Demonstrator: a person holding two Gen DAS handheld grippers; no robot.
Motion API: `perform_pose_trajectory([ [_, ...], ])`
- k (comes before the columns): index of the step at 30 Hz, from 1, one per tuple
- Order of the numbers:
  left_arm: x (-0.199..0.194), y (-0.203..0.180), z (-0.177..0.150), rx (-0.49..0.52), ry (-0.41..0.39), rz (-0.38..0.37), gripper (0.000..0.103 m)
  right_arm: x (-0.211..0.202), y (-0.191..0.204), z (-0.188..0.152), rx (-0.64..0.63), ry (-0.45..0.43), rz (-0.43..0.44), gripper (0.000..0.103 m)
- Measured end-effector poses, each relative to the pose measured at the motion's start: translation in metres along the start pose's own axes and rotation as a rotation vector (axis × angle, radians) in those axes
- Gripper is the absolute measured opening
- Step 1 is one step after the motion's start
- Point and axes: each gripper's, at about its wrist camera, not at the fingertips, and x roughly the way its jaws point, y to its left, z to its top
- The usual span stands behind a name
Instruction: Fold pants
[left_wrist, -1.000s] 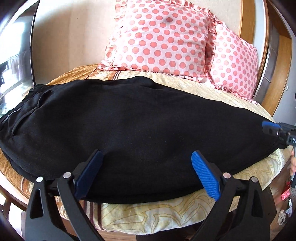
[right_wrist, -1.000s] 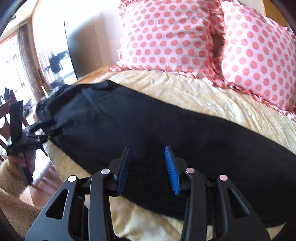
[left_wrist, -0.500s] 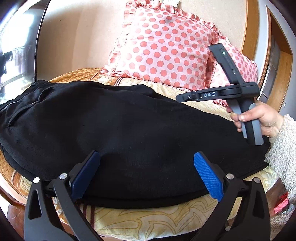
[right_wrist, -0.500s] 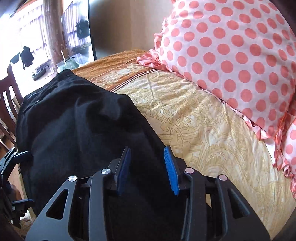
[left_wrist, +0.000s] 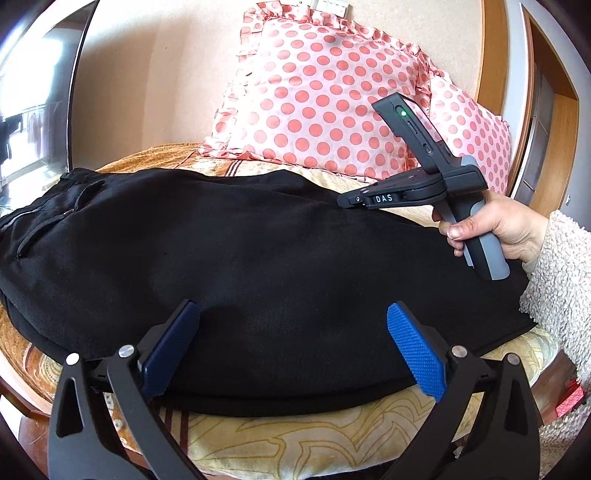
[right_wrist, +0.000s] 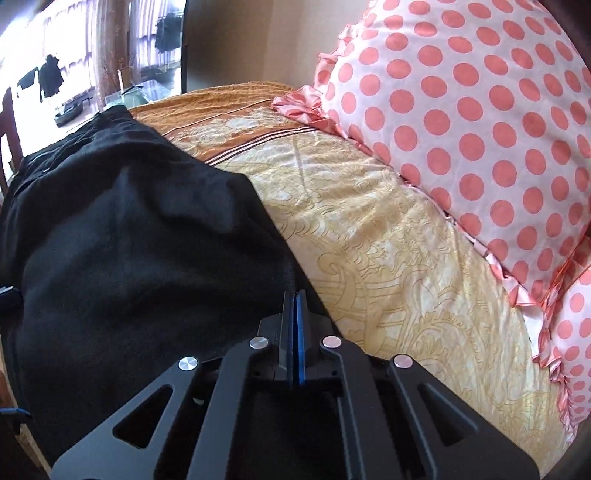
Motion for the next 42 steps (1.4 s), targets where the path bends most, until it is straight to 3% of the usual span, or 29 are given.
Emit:
perform_pose_trajectory([
  [5, -0.001, -0.001, -0.002, 0.013, 0.004, 0.003, 0.101, 0.01, 0.001, 0.001, -0.024, 0.003, -0.038, 0.001],
  [7, -0.001, -0.002, -0.003, 0.016, 0.006, 0.007, 0.101, 0.003, -0.008, -0.001, 0.021, -0.001, -0.057, 0.015],
  [8, -0.001, -0.002, -0.003, 0.017, 0.007, 0.008, 0.101, -0.005, -0.018, -0.002, 0.058, -0.015, -0.074, 0.017],
  [10, -0.001, -0.002, -0.001, 0.018, 0.009, 0.001, 0.101, -0.032, -0.044, -0.013, 0.171, -0.077, -0.085, 0.034],
  [13, -0.009, 0.007, 0.004, -0.043, -0.002, -0.079, 0.101, -0.079, -0.078, -0.049, 0.329, -0.157, -0.038, 0.034],
  [15, -0.018, 0.016, 0.01, -0.112, -0.033, -0.142, 0.101, -0.101, -0.089, -0.077, 0.37, -0.156, -0.069, 0.034],
  [17, -0.023, 0.02, 0.019, -0.144, -0.063, -0.155, 0.101, -0.113, -0.099, -0.107, 0.414, -0.13, -0.109, 0.034],
  [20, -0.019, 0.014, 0.03, -0.106, -0.074, -0.124, 0.101, -0.116, -0.122, -0.149, 0.506, -0.071, -0.12, 0.034],
  [22, -0.01, 0.006, 0.034, -0.077, -0.048, -0.104, 0.101, -0.109, -0.136, -0.174, 0.566, 0.005, -0.151, 0.034],
  [25, 0.002, 0.001, 0.03, -0.069, 0.01, -0.097, 0.101, -0.111, -0.156, -0.213, 0.659, 0.05, -0.241, 0.034],
  [27, 0.006, -0.001, 0.024, -0.073, 0.033, -0.094, 0.101, -0.129, -0.171, -0.237, 0.728, 0.027, -0.337, 0.034],
  [31, 0.003, -0.01, 0.017, -0.049, 0.023, -0.115, 0.101, -0.18, -0.187, -0.286, 0.848, -0.094, -0.349, 0.034],
  [34, 0.007, -0.016, 0.013, -0.024, 0.039, -0.111, 0.101, -0.202, -0.188, -0.313, 0.853, -0.077, -0.426, 0.034],
  [38, 0.014, -0.022, 0.008, 0.021, 0.068, -0.067, 0.101, -0.243, -0.23, -0.363, 1.069, -0.148, -0.525, 0.034],
  [41, 0.017, -0.024, 0.006, 0.033, 0.076, -0.051, 0.101, -0.263, -0.271, -0.388, 1.117, -0.101, -0.642, 0.034],
  [42, 0.017, -0.024, 0.006, 0.033, 0.077, -0.048, 0.101, -0.265, -0.285, -0.396, 1.129, -0.079, -0.644, 0.034],
])
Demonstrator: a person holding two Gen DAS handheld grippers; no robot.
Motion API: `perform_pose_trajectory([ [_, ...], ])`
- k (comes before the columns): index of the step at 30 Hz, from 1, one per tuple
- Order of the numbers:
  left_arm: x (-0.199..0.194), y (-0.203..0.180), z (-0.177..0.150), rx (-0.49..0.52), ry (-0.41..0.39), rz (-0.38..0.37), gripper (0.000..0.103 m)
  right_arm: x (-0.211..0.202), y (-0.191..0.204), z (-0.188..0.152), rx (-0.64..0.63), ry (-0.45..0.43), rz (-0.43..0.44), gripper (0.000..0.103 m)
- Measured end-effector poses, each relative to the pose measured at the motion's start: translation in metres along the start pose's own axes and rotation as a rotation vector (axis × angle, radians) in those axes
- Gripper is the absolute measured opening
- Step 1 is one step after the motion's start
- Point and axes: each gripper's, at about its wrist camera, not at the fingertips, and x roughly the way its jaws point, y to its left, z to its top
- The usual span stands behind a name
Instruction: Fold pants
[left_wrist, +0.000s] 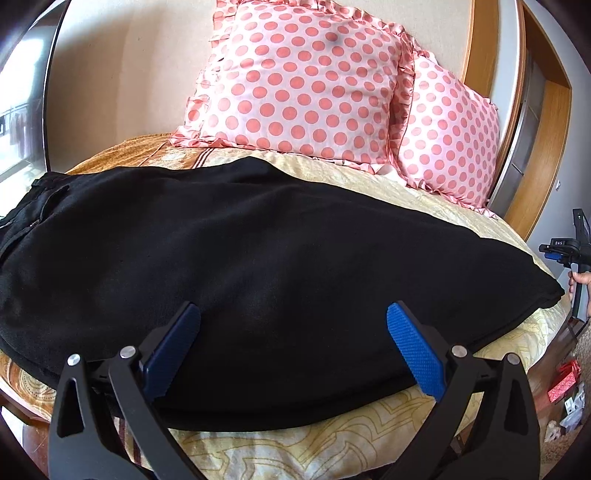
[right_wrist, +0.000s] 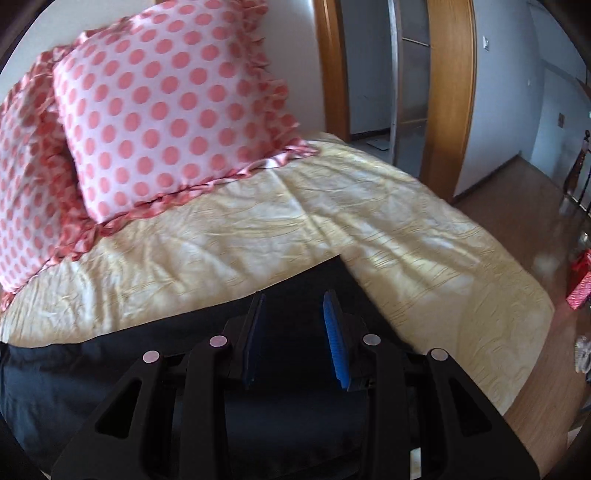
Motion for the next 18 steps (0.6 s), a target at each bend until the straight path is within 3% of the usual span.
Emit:
perform_pose_trajectory([
  [4, 0.003, -0.002, 0.001, 0.008, 0.007, 0.014, 0.101, 0.029, -0.029, 0.019, 0.032, 0.068, -0.002, 0.034],
  [14, 0.006, -0.007, -0.002, 0.051, 0.022, 0.057, 0.101, 0.076, -0.016, 0.02, -0.077, 0.152, -0.024, 0.035],
  [15, 0.006, -0.008, -0.002, 0.054, 0.022, 0.059, 0.101, 0.075, -0.015, 0.018, -0.086, 0.142, -0.022, 0.034],
  [16, 0.006, -0.008, -0.002, 0.056, 0.022, 0.06, 0.101, 0.073, -0.014, 0.015, -0.1, 0.132, -0.012, 0.023],
  [18, 0.007, -0.008, -0.002, 0.06, 0.021, 0.063, 0.101, 0.07, -0.013, 0.013, -0.125, 0.113, -0.013, 0.011],
])
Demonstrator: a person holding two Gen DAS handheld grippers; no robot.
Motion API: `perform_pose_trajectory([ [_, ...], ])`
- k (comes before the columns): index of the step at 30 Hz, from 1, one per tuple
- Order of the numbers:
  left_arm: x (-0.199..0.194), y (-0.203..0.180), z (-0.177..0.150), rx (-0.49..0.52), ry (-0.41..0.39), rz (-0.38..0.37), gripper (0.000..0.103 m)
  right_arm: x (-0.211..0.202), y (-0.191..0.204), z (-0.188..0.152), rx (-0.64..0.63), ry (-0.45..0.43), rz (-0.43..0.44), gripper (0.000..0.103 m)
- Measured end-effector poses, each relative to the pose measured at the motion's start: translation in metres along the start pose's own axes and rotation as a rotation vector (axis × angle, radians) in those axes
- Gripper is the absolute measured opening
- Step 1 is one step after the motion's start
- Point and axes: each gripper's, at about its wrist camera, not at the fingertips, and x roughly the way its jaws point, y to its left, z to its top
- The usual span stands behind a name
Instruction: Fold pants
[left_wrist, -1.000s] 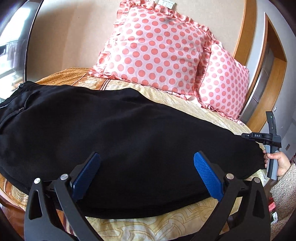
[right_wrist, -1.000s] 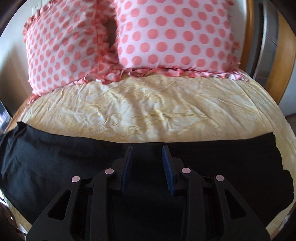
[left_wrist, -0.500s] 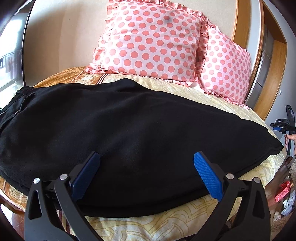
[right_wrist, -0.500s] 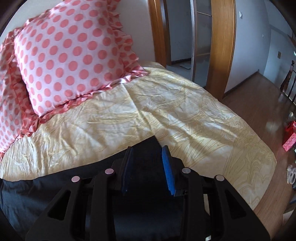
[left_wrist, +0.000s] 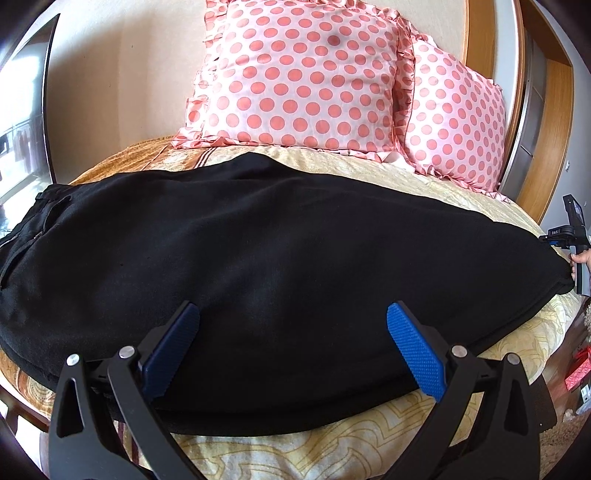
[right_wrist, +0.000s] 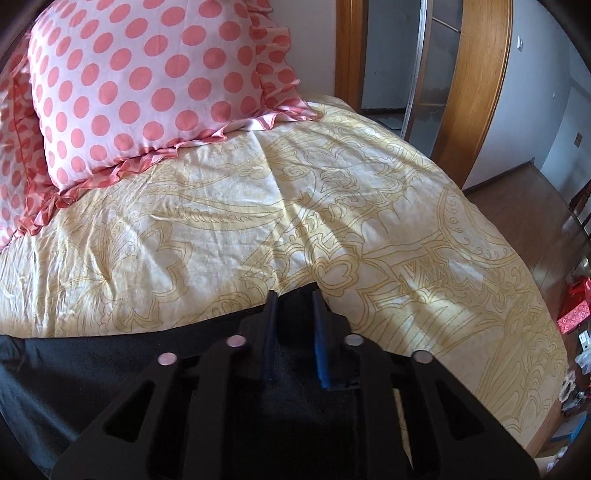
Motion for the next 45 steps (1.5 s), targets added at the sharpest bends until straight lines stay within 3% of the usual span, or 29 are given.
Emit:
perform_pose_trajectory([
  [5, 0.003, -0.003, 0.001, 0.02, 0.004, 0.016, 0.101, -0.003, -0.003, 0.01, 0.017, -0.064, -0.011, 0.007],
  [8, 0.003, -0.002, 0.0, 0.019, 0.003, 0.009, 0.101, 0.01, 0.009, 0.011, -0.06, -0.03, -0.062, 0.009],
  [10, 0.002, 0.0, 0.0, 0.009, 0.001, 0.0, 0.101, 0.009, 0.009, 0.011, -0.06, -0.025, -0.085, 0.022],
  [12, 0.001, 0.0, 0.0, 0.006, 0.0, -0.006, 0.101, -0.004, -0.005, 0.009, 0.024, -0.045, -0.076, 0.04],
  [13, 0.001, 0.0, 0.0, 0.007, -0.001, -0.008, 0.101, -0.017, -0.014, 0.006, 0.062, -0.079, -0.071, 0.042],
  [17, 0.0, 0.001, -0.001, 0.012, -0.009, -0.019, 0.101, -0.071, -0.046, -0.026, 0.212, -0.163, 0.012, 0.042],
  [20, -0.001, 0.001, -0.002, 0.015, -0.017, -0.023, 0.101, -0.094, -0.067, -0.061, 0.334, -0.125, 0.065, 0.042],
  [26, -0.001, 0.0, -0.003, 0.031, -0.022, -0.026, 0.101, -0.105, -0.075, -0.11, 0.41, -0.042, 0.145, 0.041],
  [35, -0.003, 0.002, -0.006, 0.022, -0.024, -0.039, 0.101, -0.092, -0.07, -0.115, 0.414, -0.012, 0.165, 0.039],
  [38, -0.004, 0.001, -0.006, 0.021, -0.024, -0.039, 0.101, -0.09, -0.07, -0.116, 0.416, -0.031, 0.166, 0.034],
  [41, -0.004, 0.0, -0.007, 0.025, -0.024, -0.031, 0.101, -0.089, -0.071, -0.115, 0.405, -0.05, 0.171, 0.011],
  [45, -0.004, 0.0, -0.007, 0.03, -0.022, -0.027, 0.101, -0.086, -0.076, -0.116, 0.443, -0.038, 0.196, 0.008],
])
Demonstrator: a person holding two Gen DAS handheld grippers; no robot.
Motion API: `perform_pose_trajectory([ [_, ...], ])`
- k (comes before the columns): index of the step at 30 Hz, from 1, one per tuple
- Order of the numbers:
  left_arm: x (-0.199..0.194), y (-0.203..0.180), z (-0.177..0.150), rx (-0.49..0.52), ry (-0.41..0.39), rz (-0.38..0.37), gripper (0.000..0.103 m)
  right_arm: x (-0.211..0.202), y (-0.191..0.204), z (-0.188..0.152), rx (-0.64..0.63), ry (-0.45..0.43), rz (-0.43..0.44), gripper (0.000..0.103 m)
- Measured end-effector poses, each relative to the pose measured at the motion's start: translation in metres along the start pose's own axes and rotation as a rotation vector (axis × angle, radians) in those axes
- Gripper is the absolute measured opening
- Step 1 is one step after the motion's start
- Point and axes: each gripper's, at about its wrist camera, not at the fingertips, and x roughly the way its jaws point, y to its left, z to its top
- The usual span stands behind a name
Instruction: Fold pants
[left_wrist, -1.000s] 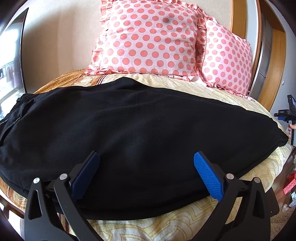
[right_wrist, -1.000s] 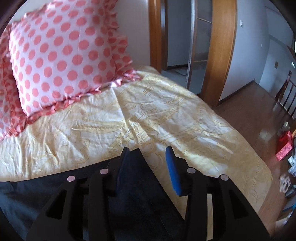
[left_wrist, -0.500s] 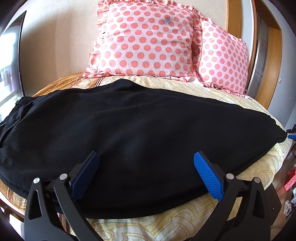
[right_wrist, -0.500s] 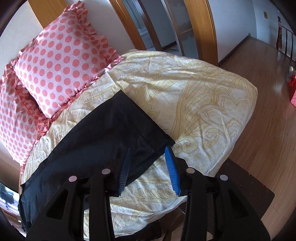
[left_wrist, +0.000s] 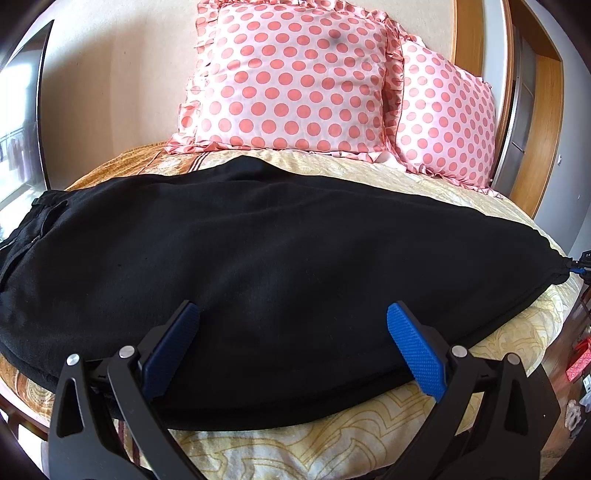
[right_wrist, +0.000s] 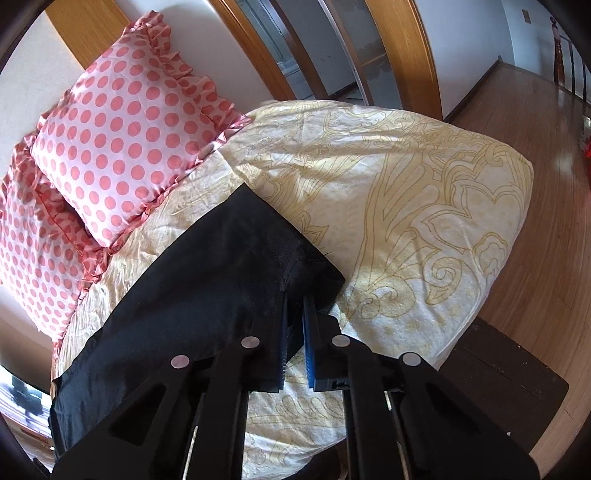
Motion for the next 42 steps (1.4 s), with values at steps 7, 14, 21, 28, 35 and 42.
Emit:
perform_pose_trajectory([
  [7, 0.001, -0.001, 0.0, 0.001, -0.001, 0.006, 0.101, 0.004, -0.01, 0.0, 0.085, 0.027, 0.038, 0.009],
  [14, 0.001, -0.001, 0.0, 0.0, 0.001, -0.001, 0.101, -0.01, -0.004, 0.001, 0.049, -0.084, 0.046, 0.005],
  [21, 0.001, -0.001, -0.001, 0.005, 0.0, -0.008, 0.101, -0.003, -0.007, -0.001, 0.035, -0.052, -0.056, 0.005],
  [28, 0.0, -0.001, -0.001, 0.009, -0.001, -0.01, 0.101, -0.019, -0.017, 0.002, 0.105, -0.096, -0.064, 0.047],
  [35, 0.0, -0.002, -0.002, 0.009, 0.0, -0.011, 0.101, -0.005, -0.025, -0.002, 0.181, -0.05, 0.018, 0.046],
  [42, 0.0, -0.002, -0.003, 0.013, -0.003, -0.007, 0.101, 0.001, -0.031, -0.007, 0.285, -0.052, 0.14, 0.04],
])
